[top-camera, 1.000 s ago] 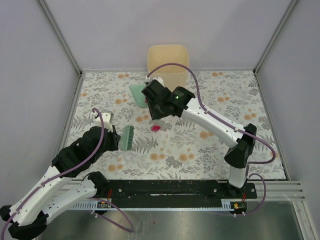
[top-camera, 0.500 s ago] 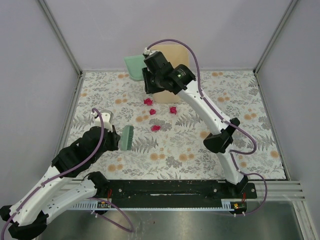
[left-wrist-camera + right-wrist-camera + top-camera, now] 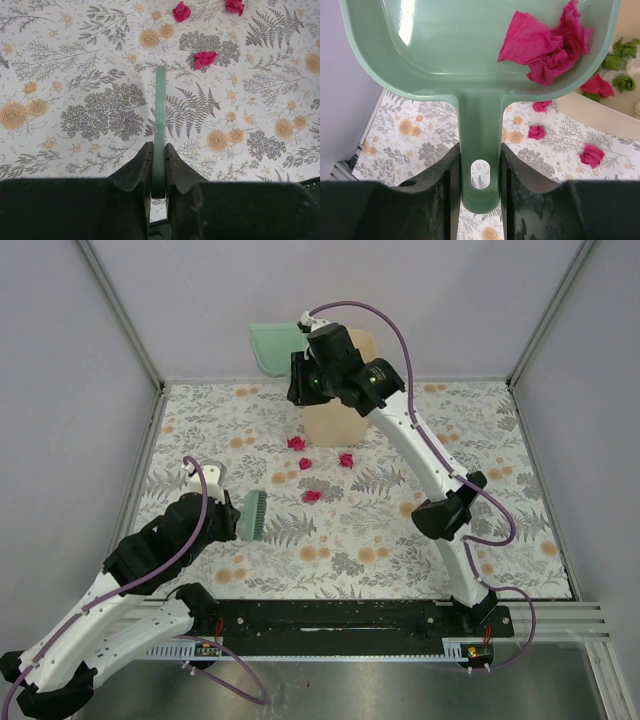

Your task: Sweep away the paper scraps from the table

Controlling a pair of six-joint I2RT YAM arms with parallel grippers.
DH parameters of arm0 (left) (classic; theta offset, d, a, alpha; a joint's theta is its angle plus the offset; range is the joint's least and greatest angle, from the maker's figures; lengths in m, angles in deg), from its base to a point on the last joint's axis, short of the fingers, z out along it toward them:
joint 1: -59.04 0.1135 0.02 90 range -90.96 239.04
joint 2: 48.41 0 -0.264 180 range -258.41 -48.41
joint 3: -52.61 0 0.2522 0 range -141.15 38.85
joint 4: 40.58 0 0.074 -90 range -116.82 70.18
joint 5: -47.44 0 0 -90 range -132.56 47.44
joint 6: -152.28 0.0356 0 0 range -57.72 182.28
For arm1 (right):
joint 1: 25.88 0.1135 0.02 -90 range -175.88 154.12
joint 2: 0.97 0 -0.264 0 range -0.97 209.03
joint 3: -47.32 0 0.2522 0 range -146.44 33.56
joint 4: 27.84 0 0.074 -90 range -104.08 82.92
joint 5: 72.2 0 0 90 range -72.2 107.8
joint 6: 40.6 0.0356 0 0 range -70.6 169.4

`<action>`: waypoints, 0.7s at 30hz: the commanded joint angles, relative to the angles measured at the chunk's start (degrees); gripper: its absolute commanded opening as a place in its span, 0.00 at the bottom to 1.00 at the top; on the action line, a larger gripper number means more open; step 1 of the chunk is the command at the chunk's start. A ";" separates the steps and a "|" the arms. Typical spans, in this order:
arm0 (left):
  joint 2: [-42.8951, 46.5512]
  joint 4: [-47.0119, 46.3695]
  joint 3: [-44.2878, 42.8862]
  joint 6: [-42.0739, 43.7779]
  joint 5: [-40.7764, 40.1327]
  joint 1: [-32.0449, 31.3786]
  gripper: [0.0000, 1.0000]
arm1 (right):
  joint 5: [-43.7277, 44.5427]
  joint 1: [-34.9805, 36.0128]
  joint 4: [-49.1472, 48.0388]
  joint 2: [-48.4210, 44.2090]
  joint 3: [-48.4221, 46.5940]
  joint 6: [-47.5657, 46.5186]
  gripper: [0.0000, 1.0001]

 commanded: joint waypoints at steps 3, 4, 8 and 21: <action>0.82 -3.52 0.51 -0.39 -1.56 0.33 0.00 | -10.57 -5.40 -8.24 -1.24 -1.00 3.73 0.00; 0.73 -3.52 0.52 -0.39 -1.65 0.41 0.00 | -12.67 -6.28 -9.47 -1.41 -0.65 4.96 0.00; 0.47 -3.52 0.43 -0.39 -1.65 0.33 0.00 | -19.89 -9.80 -13.43 -1.32 1.02 9.80 0.00; 0.65 -3.43 0.51 -0.56 -2.09 0.42 0.00 | -37.64 -17.71 -35.91 -3.69 12.52 31.05 0.00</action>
